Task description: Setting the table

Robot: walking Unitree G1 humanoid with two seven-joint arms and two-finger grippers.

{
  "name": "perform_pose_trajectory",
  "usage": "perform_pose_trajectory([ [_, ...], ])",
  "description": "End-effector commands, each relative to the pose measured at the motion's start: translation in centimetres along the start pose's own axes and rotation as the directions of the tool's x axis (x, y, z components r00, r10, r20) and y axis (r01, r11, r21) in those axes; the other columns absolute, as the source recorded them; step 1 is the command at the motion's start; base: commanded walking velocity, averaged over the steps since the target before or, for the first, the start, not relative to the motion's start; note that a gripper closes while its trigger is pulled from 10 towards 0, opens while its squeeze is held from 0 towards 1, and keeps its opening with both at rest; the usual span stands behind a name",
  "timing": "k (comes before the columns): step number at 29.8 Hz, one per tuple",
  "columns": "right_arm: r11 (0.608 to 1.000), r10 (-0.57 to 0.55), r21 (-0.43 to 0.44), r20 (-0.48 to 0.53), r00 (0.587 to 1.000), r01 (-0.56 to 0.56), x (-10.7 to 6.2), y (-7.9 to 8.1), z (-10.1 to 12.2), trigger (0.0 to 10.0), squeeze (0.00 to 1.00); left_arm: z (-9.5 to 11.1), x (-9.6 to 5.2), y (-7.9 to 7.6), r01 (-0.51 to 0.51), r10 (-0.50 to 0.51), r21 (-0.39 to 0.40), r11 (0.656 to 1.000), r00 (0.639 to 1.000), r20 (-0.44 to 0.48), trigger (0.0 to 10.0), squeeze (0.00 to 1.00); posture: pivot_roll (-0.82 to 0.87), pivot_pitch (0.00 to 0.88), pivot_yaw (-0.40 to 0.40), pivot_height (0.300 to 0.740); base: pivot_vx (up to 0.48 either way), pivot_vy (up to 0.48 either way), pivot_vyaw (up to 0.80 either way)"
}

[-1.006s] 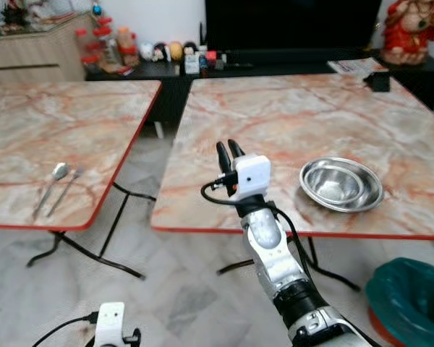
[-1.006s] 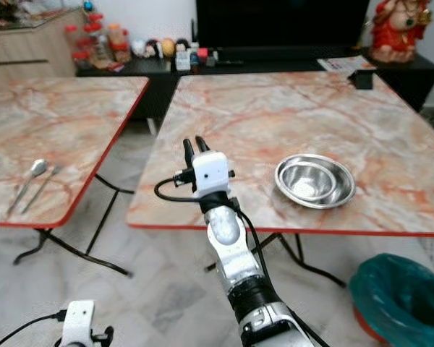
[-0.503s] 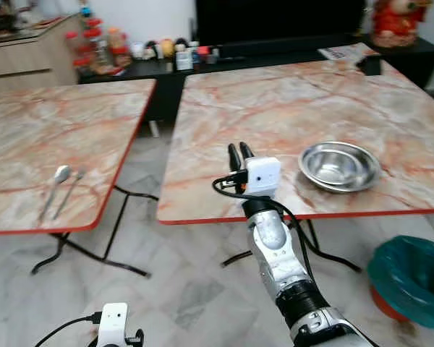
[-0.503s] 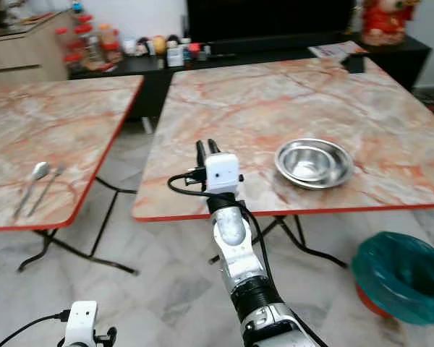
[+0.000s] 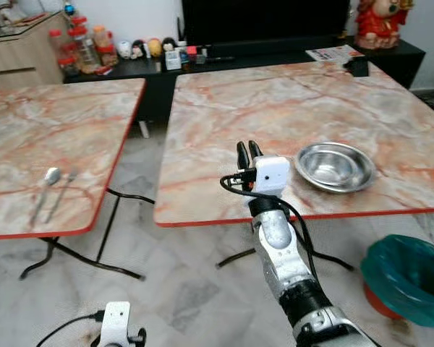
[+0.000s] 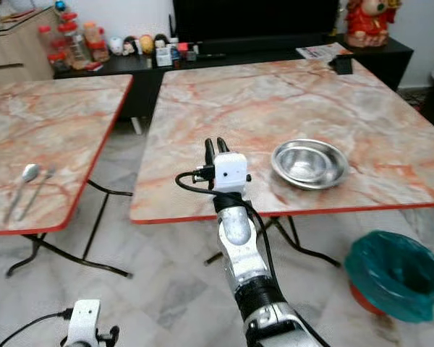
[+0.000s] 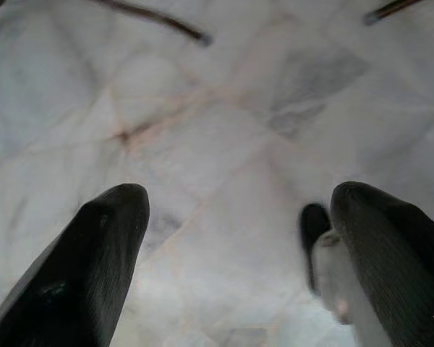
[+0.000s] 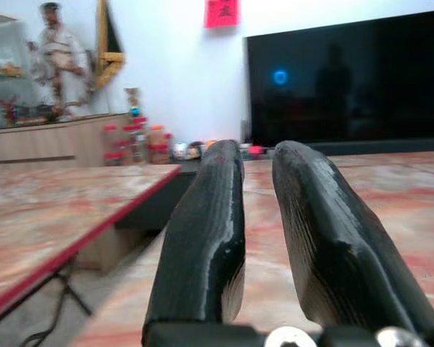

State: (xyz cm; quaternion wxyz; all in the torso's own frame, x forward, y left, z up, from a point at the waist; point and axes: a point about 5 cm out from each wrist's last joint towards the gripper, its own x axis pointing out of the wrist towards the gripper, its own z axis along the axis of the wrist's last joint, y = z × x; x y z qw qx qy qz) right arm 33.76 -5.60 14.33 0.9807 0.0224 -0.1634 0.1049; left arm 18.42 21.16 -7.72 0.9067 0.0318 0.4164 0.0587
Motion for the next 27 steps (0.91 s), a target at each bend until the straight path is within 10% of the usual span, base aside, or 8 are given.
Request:
perform_pose_trajectory([
  [1,1.000,0.009,0.004,0.009,1.000,-0.009,0.23,0.27,0.20,10.0,0.00,0.17,0.01,0.66,-0.014,0.014,0.005,1.000,1.000,0.003,10.0,0.00,-0.02,0.000,0.109,0.736,0.000,0.480,0.00],
  [27,1.000,-0.002,0.019,0.012,1.000,0.002,0.42,0.65,0.29,10.0,0.00,0.59,0.09,1.07,-0.031,0.031,-0.004,1.000,0.999,0.014,10.0,0.00,0.02,0.000,0.126,0.736,0.000,0.480,0.00],
])
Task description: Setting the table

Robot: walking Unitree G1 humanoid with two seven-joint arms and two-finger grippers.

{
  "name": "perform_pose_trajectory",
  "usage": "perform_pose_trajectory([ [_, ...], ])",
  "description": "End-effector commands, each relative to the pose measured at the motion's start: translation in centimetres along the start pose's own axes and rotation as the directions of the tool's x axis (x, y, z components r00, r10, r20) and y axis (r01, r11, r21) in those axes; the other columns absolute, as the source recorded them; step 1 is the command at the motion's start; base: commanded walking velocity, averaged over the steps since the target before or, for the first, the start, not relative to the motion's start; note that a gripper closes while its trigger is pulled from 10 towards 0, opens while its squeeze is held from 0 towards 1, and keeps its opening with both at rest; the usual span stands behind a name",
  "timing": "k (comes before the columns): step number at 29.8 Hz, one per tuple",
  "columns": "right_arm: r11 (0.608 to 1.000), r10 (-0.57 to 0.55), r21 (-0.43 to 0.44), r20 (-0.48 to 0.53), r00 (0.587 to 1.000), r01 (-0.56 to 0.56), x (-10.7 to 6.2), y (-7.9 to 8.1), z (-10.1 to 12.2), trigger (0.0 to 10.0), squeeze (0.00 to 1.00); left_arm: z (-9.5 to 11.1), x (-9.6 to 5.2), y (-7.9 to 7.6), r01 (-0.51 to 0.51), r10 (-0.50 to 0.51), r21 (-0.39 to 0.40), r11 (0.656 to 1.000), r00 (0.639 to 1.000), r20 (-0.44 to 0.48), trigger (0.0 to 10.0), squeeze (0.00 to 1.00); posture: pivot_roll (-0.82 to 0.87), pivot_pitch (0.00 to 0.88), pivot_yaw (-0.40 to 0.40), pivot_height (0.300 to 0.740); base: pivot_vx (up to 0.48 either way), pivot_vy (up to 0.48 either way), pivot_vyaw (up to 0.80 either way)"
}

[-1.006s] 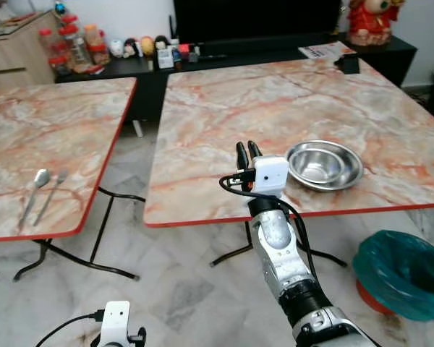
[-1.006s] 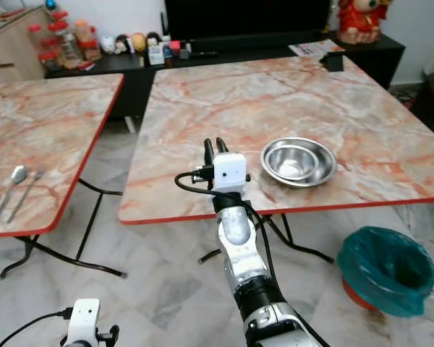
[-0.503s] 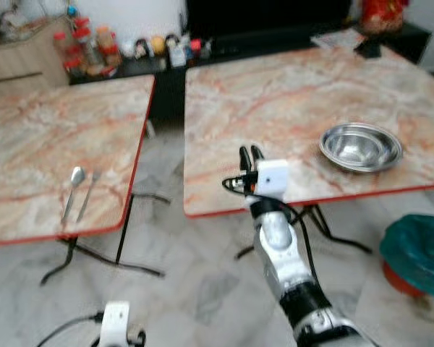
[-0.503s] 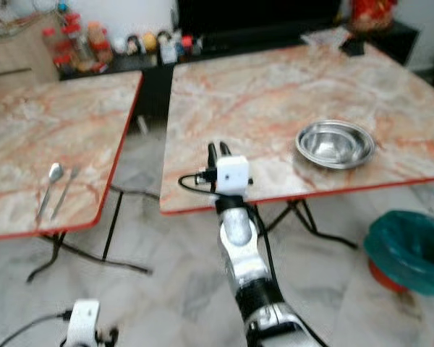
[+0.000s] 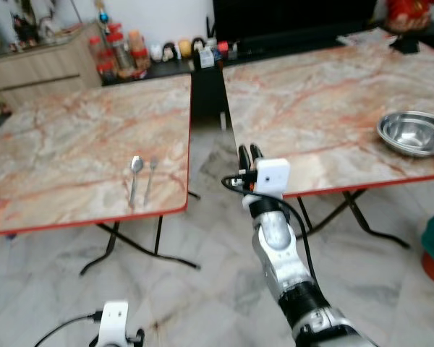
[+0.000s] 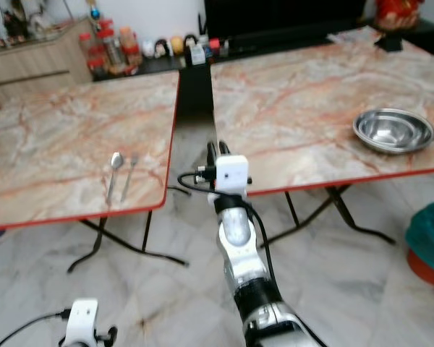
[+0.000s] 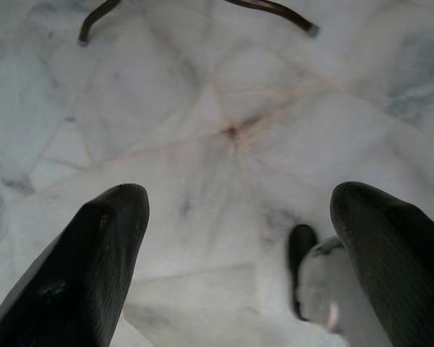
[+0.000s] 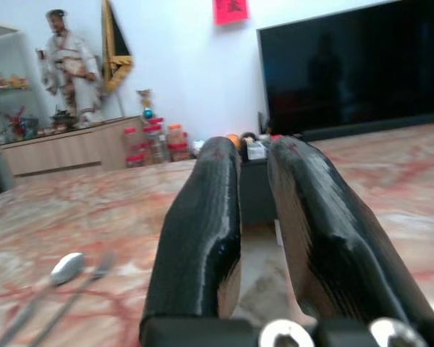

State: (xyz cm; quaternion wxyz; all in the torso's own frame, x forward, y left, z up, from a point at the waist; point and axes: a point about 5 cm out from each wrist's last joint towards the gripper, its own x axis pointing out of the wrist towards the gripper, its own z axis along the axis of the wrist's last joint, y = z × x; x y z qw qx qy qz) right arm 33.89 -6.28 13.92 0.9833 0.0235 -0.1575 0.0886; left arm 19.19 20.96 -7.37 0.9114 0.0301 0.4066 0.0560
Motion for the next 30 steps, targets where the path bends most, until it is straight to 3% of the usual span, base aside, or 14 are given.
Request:
perform_pose_trajectory([
  [1,0.999,0.031,0.022,0.024,0.999,-0.032,0.5,1.4,0.7,10.0,0.00,-0.2,-0.1,1.3,-0.038,0.038,-0.002,0.999,0.999,-0.008,10.0,0.00,0.02,0.000,0.126,0.736,0.000,0.480,0.00],
  [22,0.999,0.033,0.012,0.003,0.999,-0.033,0.5,1.2,0.3,10.0,0.00,0.0,-0.1,1.1,-0.039,0.039,-0.012,0.999,0.999,-0.002,10.0,0.00,0.02,0.000,0.122,0.736,0.000,0.471,0.00],
  [30,1.000,0.026,-0.010,-0.084,0.996,-0.027,-0.2,0.0,-1.5,10.0,0.00,0.2,0.0,0.7,-0.029,0.029,-0.013,1.000,1.000,0.007,10.0,0.00,0.02,0.000,0.111,0.736,0.000,0.041,0.00],
])
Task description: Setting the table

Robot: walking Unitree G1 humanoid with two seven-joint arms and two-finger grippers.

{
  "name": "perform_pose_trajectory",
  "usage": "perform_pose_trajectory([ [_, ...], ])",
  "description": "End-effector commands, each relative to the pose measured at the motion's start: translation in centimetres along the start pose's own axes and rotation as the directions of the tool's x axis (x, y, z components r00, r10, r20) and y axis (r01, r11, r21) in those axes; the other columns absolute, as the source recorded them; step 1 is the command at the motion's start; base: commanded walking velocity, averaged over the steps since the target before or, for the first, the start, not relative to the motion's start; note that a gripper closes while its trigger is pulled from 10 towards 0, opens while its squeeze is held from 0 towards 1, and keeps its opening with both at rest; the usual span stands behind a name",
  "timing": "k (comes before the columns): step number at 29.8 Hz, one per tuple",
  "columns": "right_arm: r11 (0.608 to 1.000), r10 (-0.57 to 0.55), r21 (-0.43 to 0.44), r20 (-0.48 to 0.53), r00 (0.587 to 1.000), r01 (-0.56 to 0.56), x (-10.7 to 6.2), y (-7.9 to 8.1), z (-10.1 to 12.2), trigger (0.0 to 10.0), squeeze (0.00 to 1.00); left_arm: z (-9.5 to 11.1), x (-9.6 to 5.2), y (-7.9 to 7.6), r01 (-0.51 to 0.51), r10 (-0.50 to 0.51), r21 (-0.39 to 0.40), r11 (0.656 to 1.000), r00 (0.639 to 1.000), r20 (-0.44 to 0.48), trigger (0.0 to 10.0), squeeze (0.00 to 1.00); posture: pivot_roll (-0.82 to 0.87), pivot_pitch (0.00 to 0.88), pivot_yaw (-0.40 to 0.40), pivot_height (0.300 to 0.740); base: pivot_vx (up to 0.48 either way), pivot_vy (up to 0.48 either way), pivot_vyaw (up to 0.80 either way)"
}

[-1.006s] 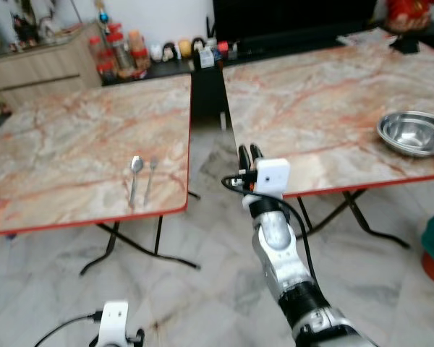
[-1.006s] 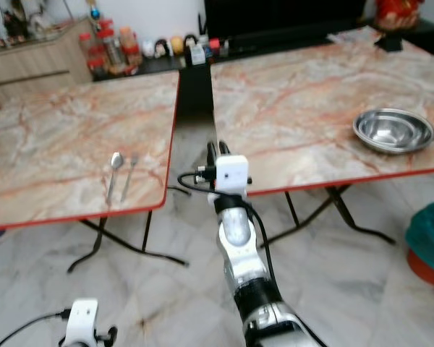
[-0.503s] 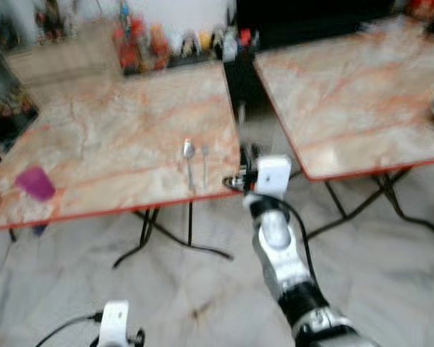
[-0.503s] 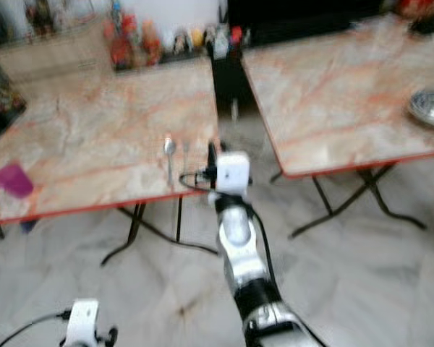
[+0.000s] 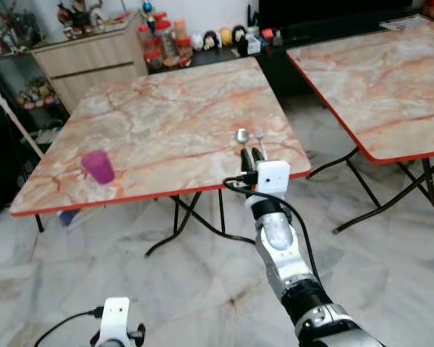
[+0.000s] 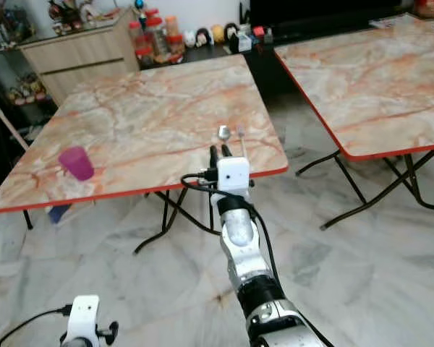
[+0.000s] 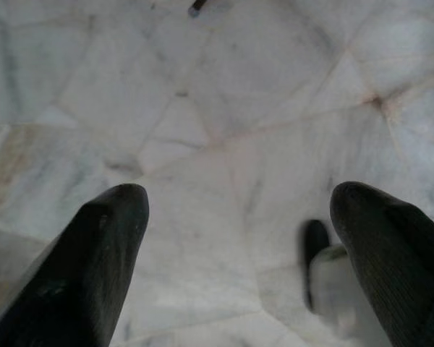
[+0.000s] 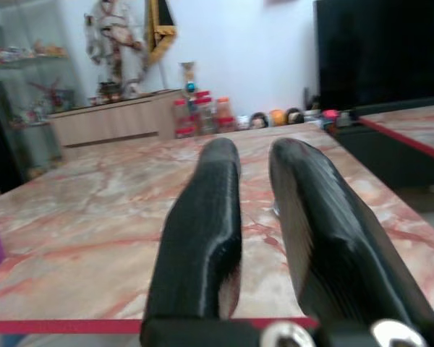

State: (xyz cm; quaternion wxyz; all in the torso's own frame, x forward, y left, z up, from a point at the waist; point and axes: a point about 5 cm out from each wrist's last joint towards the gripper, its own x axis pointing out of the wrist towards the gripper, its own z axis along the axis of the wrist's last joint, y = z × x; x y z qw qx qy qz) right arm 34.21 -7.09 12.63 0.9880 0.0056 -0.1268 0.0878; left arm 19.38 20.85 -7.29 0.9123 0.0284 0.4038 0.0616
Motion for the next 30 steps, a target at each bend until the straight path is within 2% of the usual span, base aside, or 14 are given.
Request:
perform_pose_trajectory([
  [1,1.000,0.017,0.013,-0.059,0.998,-0.016,-0.4,0.4,-1.1,10.0,0.00,0.0,0.0,0.7,-0.018,0.018,-0.007,1.000,1.000,0.007,10.0,0.00,0.02,0.000,0.110,0.736,0.000,0.000,0.00],
  [4,1.000,0.005,-0.010,-0.137,0.991,-0.006,-1.3,-0.4,-2.7,10.0,0.00,0.0,0.0,0.7,-0.017,0.017,-0.009,1.000,1.000,0.001,10.0,0.00,0.02,0.000,0.109,0.736,0.000,0.000,0.00],
  [5,0.999,0.001,-0.033,-0.193,0.981,-0.007,-2.1,-0.9,-3.9,10.0,0.00,0.0,0.0,0.6,-0.016,0.016,-0.008,1.000,1.000,-0.003,10.0,0.00,0.02,0.000,0.106,0.736,0.000,0.000,0.00],
  [11,0.998,0.000,-0.064,-0.351,0.936,-0.024,-5.0,-2.0,-7.1,10.0,0.00,-0.1,0.0,0.5,-0.013,0.013,-0.014,1.000,1.000,-0.003,10.0,0.00,0.02,0.000,0.105,0.736,0.000,0.000,0.00],
  [13,0.998,-0.005,-0.059,-0.425,0.905,-0.022,-6.4,-2.4,-8.5,10.0,0.00,-0.1,-0.1,0.5,-0.012,0.012,-0.014,1.000,1.000,-0.005,10.0,0.00,0.02,0.000,0.104,0.736,0.000,0.000,0.00],
  [14,0.998,-0.015,-0.065,-0.489,0.872,-0.019,-7.7,-2.9,-9.5,10.0,0.00,-0.2,-0.1,0.5,-0.012,0.012,-0.012,1.000,1.000,-0.006,10.0,0.00,0.02,0.000,0.104,0.736,0.000,0.000,0.00],
  [15,0.998,-0.015,-0.065,-0.489,0.872,-0.019,-7.7,-2.9,-9.5,10.0,0.00,-0.2,-0.1,0.5,-0.012,0.012,-0.012,1.000,1.000,-0.006,10.0,0.00,0.02,0.000,0.104,0.736,0.000,0.000,0.00],
  [16,0.997,-0.022,-0.072,-0.570,0.822,-0.024,-9.3,-3.4,-10.8,10.0,0.00,-0.2,-0.1,0.5,-0.011,0.011,-0.011,1.000,1.000,-0.006,10.0,0.00,0.02,0.000,0.104,0.736,0.000,0.000,0.00],
  [18,0.997,-0.019,-0.069,-0.630,0.776,-0.031,-10.7,-3.7,-11.8,10.0,0.00,-0.2,-0.1,0.5,-0.010,0.010,-0.008,1.000,1.000,-0.007,10.0,0.00,0.01,0.000,0.104,0.736,0.000,0.000,0.00],
  [21,0.997,-0.017,-0.066,-0.644,0.765,-0.034,-11.0,-3.8,-12.0,10.0,0.00,-0.2,-0.1,0.5,-0.010,0.010,-0.008,1.000,1.000,-0.008,10.0,0.00,0.01,0.000,0.104,0.736,0.000,0.000,0.00],
  [22,0.997,-0.037,-0.079,-0.715,0.698,-0.028,-13.1,-4.4,-13.1,10.0,0.00,-0.2,-0.1,0.4,-0.007,0.007,-0.006,1.000,1.000,-0.008,10.0,0.00,0.02,0.000,0.103,0.736,0.000,0.000,0.00],
  [23,0.995,-0.063,-0.093,-0.796,0.602,-0.019,-16.0,-5.3,-14.4,10.0,0.00,-0.3,-0.1,0.3,-0.004,0.004,-0.004,1.000,1.000,-0.009,10.0,0.00,0.02,0.000,0.103,0.736,0.000,0.000,0.00],
  [26,0.995,-0.094,-0.090,-0.854,0.511,0.033,-18.8,-6.1,-15.3,10.0,0.00,-0.3,-0.1,0.2,0.003,-0.002,0.007,1.000,1.000,-0.013,10.0,0.00,0.01,0.000,0.103,0.736,0.000,0.000,0.00],
  [30,0.994,-0.109,-0.085,-0.884,0.455,0.072,-20.5,-6.6,-15.7,10.0,0.00,-0.3,-0.1,0.1,0.008,-0.008,0.014,1.000,1.000,-0.019,10.0,0.00,0.00,0.000,0.101,0.736,0.000,0.000,0.00],
])
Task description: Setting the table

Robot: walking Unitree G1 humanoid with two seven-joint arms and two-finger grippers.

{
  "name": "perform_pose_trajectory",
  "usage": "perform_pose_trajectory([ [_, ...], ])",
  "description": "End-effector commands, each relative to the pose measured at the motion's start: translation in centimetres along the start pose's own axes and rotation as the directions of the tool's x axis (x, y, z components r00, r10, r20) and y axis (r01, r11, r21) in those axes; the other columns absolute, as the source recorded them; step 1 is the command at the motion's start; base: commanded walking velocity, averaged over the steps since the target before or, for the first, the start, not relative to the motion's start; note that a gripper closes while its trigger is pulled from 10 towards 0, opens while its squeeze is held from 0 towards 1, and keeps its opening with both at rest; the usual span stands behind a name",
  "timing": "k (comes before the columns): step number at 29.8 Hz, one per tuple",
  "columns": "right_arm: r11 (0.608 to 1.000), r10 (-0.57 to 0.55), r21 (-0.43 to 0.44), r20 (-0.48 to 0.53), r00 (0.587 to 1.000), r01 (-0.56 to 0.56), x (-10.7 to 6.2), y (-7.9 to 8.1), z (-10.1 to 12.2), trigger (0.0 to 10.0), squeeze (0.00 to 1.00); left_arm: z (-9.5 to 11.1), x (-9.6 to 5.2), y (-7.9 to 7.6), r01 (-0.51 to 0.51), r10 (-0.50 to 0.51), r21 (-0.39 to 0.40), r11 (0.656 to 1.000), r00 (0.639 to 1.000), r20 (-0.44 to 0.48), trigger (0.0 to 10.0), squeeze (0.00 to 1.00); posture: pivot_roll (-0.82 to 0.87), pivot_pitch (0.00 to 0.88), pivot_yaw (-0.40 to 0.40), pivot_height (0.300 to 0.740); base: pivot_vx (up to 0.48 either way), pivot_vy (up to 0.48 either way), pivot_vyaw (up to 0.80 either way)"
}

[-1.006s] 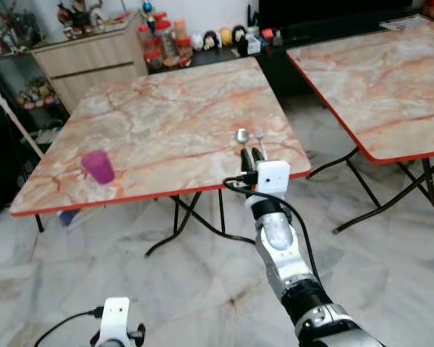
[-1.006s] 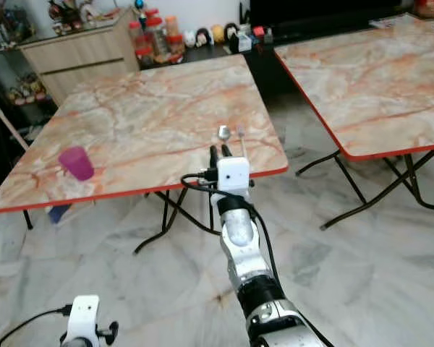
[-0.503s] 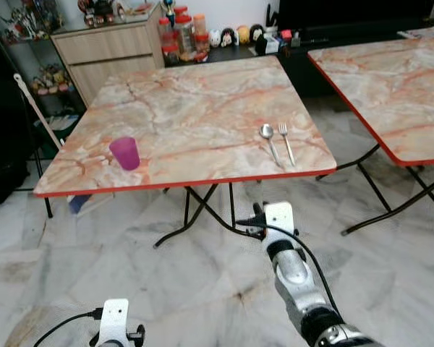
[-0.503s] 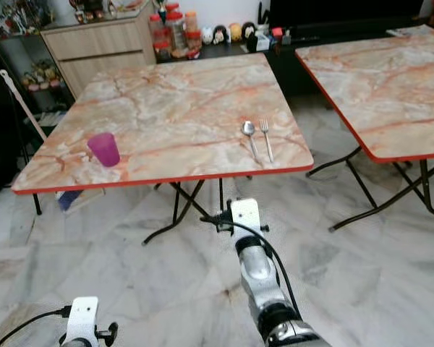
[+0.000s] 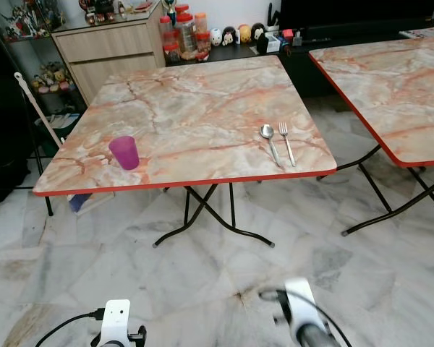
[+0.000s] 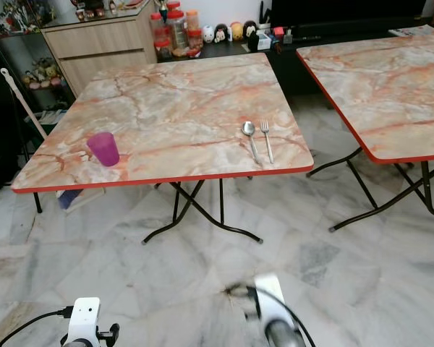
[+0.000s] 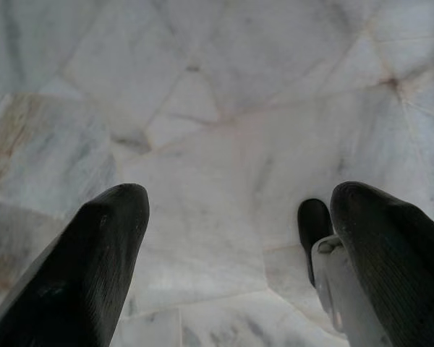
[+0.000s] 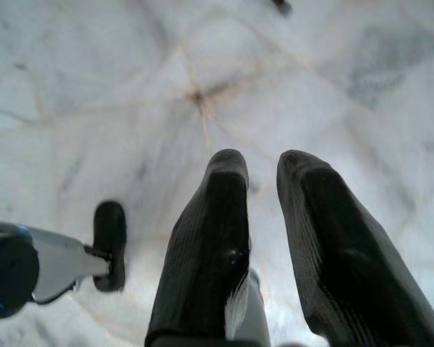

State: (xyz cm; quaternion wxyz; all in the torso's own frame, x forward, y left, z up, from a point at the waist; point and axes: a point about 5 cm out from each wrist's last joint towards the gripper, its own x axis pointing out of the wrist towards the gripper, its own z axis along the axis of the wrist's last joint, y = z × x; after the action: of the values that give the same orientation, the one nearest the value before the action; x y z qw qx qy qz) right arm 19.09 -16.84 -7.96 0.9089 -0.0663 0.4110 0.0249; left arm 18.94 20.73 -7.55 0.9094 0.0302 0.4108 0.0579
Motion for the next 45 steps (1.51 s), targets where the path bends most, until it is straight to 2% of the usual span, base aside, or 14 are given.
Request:
perform_pose_trajectory([
  [1,1.000,0.007,0.028,0.017,1.000,-0.008,0.2,0.2,0.7,10.0,0.00,0.2,0.1,0.2,0.003,-0.003,0.007,1.000,1.000,-0.004,10.0,0.00,0.00,0.000,0.101,0.736,0.000,0.000,0.00],
  [3,0.998,0.003,0.061,0.015,1.000,-0.004,0.1,0.0,0.3,10.0,0.00,0.1,0.1,0.1,0.005,-0.005,0.009,1.000,1.000,-0.007,10.0,0.00,0.00,0.000,0.097,0.736,0.000,0.000,0.00],
  [10,0.997,-0.010,0.081,0.013,1.000,0.008,0.1,-0.4,0.6,10.0,0.00,-0.1,0.0,-0.1,0.006,-0.005,0.024,1.000,1.000,-0.020,10.0,0.00,0.00,0.000,0.091,0.736,0.036,0.000,0.00],
  [16,0.999,-0.013,0.051,0.052,0.999,0.011,0.3,-0.5,1.3,10.0,0.00,-0.2,0.0,0.0,-0.002,0.002,0.019,1.000,1.000,-0.020,10.0,0.00,0.00,0.000,0.086,0.736,0.279,0.000,0.24],
  [19,0.996,-0.014,0.085,0.047,0.999,0.010,0.3,-0.5,1.4,10.0,0.00,-0.1,0.0,0.1,-0.005,0.005,0.021,1.000,1.000,-0.018,10.0,0.00,0.00,0.000,0.085,0.736,0.294,0.000,0.27],
  [27,0.998,-0.014,0.067,0.053,0.999,0.010,0.3,-0.5,1.5,10.0,0.00,0.2,0.1,0.1,-0.011,0.011,0.013,1.000,1.000,-0.011,10.0,0.00,0.00,0.000,0.087,0.736,0.295,0.000,0.00],
  [31,0.998,-0.012,0.062,0.052,0.999,0.009,0.2,-0.3,1.3,10.0,0.00,0.2,0.1,0.2,-0.015,0.015,0.008,1.000,1.000,-0.012,10.0,0.00,0.00,0.000,0.088,0.736,0.299,0.000,0.56],
  [45,0.995,-0.024,0.095,0.054,0.998,0.018,0.2,-0.3,1.2,10.0,0.00,-0.1,0.0,0.3,-0.020,0.020,0.000,1.000,1.000,-0.018,10.0,0.00,0.00,0.000,0.090,0.736,0.299,0.000,0.00],
])
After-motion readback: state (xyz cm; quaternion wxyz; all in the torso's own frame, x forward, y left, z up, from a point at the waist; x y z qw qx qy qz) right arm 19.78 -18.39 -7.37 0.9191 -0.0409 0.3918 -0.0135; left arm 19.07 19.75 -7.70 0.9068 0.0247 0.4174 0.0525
